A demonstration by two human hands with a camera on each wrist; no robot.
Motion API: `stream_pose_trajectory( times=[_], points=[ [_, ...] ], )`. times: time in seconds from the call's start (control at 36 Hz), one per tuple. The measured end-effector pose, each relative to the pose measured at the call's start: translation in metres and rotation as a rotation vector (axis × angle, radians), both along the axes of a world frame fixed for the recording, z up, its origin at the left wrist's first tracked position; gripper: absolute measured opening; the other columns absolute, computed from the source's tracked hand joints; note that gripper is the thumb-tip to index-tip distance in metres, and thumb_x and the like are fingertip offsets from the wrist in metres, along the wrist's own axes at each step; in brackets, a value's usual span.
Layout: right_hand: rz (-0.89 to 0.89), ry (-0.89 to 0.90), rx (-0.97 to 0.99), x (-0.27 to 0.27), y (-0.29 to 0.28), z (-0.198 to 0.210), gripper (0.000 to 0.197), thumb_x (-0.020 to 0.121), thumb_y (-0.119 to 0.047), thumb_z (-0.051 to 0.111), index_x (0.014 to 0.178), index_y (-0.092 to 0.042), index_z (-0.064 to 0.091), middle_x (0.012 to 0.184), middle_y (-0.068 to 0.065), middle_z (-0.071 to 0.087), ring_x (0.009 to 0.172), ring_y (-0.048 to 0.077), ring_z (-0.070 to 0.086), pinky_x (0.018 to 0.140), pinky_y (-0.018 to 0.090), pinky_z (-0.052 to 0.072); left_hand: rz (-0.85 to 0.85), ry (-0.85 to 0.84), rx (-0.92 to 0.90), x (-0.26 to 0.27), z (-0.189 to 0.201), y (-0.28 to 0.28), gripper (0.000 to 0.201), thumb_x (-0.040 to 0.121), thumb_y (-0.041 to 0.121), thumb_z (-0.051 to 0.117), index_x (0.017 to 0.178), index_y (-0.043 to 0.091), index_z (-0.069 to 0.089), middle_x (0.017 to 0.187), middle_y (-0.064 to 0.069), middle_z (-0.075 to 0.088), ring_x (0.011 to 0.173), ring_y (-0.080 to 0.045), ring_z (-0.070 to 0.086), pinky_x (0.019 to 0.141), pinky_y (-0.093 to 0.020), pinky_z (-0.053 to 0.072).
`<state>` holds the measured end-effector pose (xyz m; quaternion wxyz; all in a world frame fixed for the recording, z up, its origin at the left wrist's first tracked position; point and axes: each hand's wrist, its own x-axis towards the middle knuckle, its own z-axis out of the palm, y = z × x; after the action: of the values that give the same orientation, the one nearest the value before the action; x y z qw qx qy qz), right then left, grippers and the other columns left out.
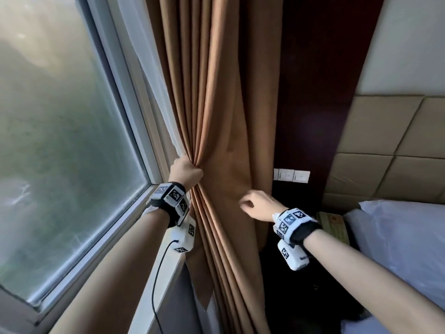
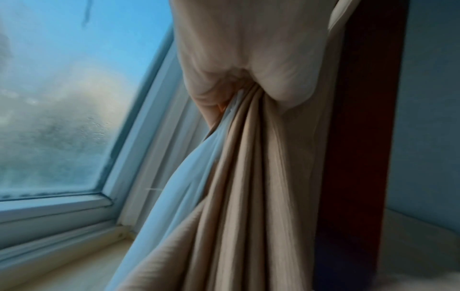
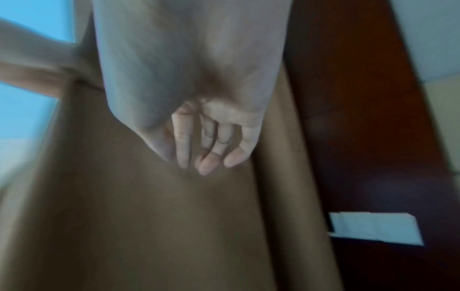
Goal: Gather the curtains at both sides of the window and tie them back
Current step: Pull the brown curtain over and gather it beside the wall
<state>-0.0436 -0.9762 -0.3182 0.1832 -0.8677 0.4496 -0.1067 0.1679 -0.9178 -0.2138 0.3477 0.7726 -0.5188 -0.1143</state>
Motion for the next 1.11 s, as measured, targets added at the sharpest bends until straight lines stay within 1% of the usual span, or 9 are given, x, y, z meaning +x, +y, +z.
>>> stream_pose_trajectory(
  times=[0.08, 0.22, 0.31, 0.44, 0.69, 0.78, 0.86, 0.92, 1.11],
  points=[
    [-0.140, -0.049, 0.029, -0.015, -0.036, -0.008, 0.034, 0.087, -0.016, 0.054, 0.120, -0.019, 0.066, 0.119, 0.004, 0.064, 0.111, 0.019, 0.060, 0.091, 0.016, 0.038, 0.030, -0.017, -0.016, 0.015, 0.000, -0.004, 0.027, 0.082, 0.014, 0.056, 0.105, 0.000, 0.058, 0.096, -0.014, 0.055, 0.089, -0.032, 0.055, 0.074, -0.031, 0.045],
    [-0.404, -0.154, 0.130, -0.026, -0.108, -0.013, 0.069, 0.079, -0.020, 0.064, 0.143, -0.017, 0.039, 0.137, 0.011, 0.050, 0.122, 0.028, 0.052, 0.103, 0.035, 0.043, 0.047, -0.032, -0.040, 0.031, -0.004, -0.011, 0.012, 0.077, 0.009, 0.056, 0.086, 0.001, 0.055, 0.083, -0.012, 0.056, 0.078, -0.031, 0.056, 0.064, -0.029, 0.041],
    [-0.499, -0.288, 0.160, -0.021, -0.143, -0.014, 0.097, 0.073, -0.026, 0.077, 0.150, -0.018, 0.018, 0.143, 0.012, 0.041, 0.127, 0.029, 0.047, 0.107, 0.036, 0.039, 0.046, -0.032, -0.044, 0.037, -0.009, -0.018, 0.015, 0.075, 0.009, 0.055, 0.088, 0.002, 0.056, 0.083, -0.013, 0.059, 0.078, -0.032, 0.057, 0.062, -0.029, 0.041],
    [-0.562, -0.410, 0.191, 0.005, -0.185, -0.017, 0.128, 0.069, -0.044, 0.082, 0.151, -0.027, -0.014, 0.159, 0.014, 0.001, 0.141, 0.038, 0.024, 0.114, 0.046, 0.028, 0.034, -0.053, -0.082, 0.041, -0.017, -0.025, 0.014, 0.078, 0.010, 0.058, 0.090, 0.004, 0.054, 0.085, -0.012, 0.058, 0.077, -0.029, 0.055, 0.063, -0.029, 0.041],
    [-0.620, -0.589, 0.172, 0.048, -0.236, -0.022, 0.133, 0.069, -0.031, 0.084, 0.149, -0.022, -0.022, 0.158, 0.021, -0.007, 0.142, 0.043, 0.019, 0.115, 0.051, 0.023, 0.030, -0.058, -0.101, 0.051, -0.026, -0.030, 0.012, 0.078, 0.013, 0.057, 0.076, 0.009, 0.046, 0.080, -0.008, 0.053, 0.070, -0.024, 0.052, 0.048, -0.024, 0.033],
    [-0.637, -0.561, 0.123, 0.052, -0.243, -0.026, 0.113, 0.079, -0.027, 0.076, 0.151, -0.014, -0.010, 0.153, 0.022, 0.026, 0.133, 0.040, 0.039, 0.108, 0.042, 0.036, 0.037, -0.067, -0.107, 0.051, -0.027, -0.030, 0.016, 0.080, 0.014, 0.057, 0.073, 0.012, 0.043, 0.078, -0.006, 0.051, 0.068, -0.023, 0.050, 0.048, -0.022, 0.030],
    [-0.683, -0.386, 0.057, 0.055, -0.235, -0.018, 0.059, 0.085, -0.019, 0.062, 0.137, -0.002, 0.038, 0.130, 0.028, 0.052, 0.116, 0.044, 0.053, 0.094, 0.045, 0.045, 0.031, -0.047, -0.122, 0.048, -0.025, -0.028, 0.010, 0.080, 0.013, 0.058, 0.083, 0.009, 0.049, 0.085, -0.009, 0.054, 0.077, -0.026, 0.052, 0.058, -0.027, 0.038],
    [-0.678, -0.268, 0.017, 0.058, -0.219, -0.015, 0.041, 0.086, -0.019, 0.057, 0.120, 0.003, 0.055, 0.119, 0.029, 0.059, 0.109, 0.045, 0.058, 0.088, 0.046, 0.049, 0.034, -0.035, -0.126, 0.046, -0.024, -0.027, 0.013, 0.080, 0.012, 0.057, 0.089, 0.006, 0.051, 0.088, -0.010, 0.054, 0.080, -0.027, 0.052, 0.063, -0.030, 0.040],
    [-0.639, -0.133, -0.178, 0.030, -0.118, -0.032, 0.025, 0.083, -0.013, 0.059, 0.093, 0.009, 0.066, 0.090, 0.033, 0.065, 0.087, 0.047, 0.064, 0.075, 0.046, 0.051, 0.035, -0.007, -0.102, 0.038, -0.021, -0.025, 0.013, 0.078, 0.013, 0.057, 0.088, 0.006, 0.052, 0.089, -0.012, 0.057, 0.083, -0.031, 0.057, 0.068, -0.037, 0.050]
  ],
)
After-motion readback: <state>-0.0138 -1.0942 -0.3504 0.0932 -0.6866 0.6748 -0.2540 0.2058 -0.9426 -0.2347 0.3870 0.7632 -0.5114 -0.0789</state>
